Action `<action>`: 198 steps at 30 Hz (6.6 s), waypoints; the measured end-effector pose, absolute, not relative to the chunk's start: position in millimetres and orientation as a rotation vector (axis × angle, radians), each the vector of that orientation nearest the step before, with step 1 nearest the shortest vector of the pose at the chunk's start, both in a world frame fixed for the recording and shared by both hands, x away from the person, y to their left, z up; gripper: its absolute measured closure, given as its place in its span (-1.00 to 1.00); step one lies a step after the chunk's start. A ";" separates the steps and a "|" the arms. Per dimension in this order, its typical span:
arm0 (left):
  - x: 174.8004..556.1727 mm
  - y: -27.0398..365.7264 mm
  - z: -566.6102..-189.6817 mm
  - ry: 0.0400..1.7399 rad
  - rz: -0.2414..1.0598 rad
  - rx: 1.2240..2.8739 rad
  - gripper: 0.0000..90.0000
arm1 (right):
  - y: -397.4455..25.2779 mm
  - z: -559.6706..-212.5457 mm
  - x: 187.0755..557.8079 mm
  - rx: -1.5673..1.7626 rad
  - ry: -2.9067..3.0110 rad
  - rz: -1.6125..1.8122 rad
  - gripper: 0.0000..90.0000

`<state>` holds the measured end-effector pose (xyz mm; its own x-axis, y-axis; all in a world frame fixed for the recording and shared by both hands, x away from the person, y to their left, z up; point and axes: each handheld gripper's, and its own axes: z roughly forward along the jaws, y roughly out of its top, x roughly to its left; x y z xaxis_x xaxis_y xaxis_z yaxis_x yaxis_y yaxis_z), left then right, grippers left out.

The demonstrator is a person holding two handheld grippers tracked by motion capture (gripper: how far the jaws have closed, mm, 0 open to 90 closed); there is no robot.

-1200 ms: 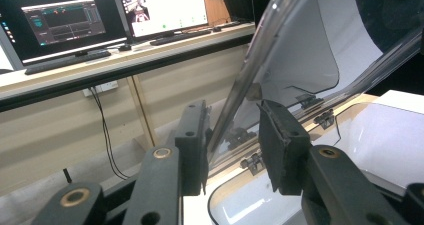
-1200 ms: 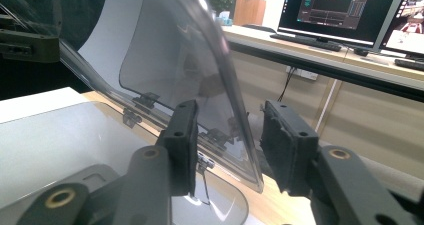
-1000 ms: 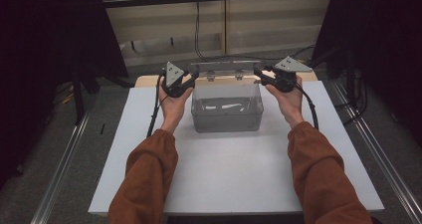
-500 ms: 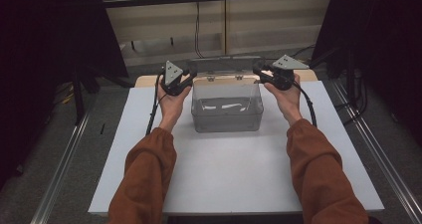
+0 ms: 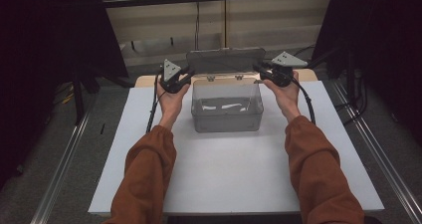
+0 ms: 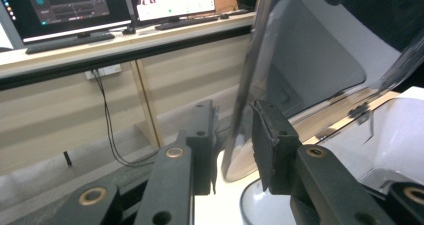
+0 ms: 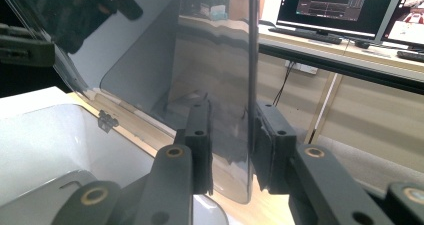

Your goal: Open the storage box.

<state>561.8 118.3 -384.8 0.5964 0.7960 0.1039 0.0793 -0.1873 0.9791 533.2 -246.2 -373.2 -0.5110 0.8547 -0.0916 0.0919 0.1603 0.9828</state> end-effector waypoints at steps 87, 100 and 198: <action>606.5 105.8 -391.8 0.934 0.475 1.740 0.62 | -249.0 -398.7 572.5 1.158 1.811 1.426 0.69; 610.4 104.9 -388.2 0.982 0.452 1.764 0.62 | -246.4 -392.7 578.4 1.289 1.824 1.405 0.68; 630.2 99.5 -394.8 1.236 0.228 1.808 0.12 | -237.9 -404.4 604.5 1.671 1.875 1.363 0.16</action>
<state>630.2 99.5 -394.8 0.4822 0.8164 -0.3178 0.6490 -0.0892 0.7555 604.5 -237.9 -404.4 -0.2899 0.8858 0.3624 0.6181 -0.1158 0.7775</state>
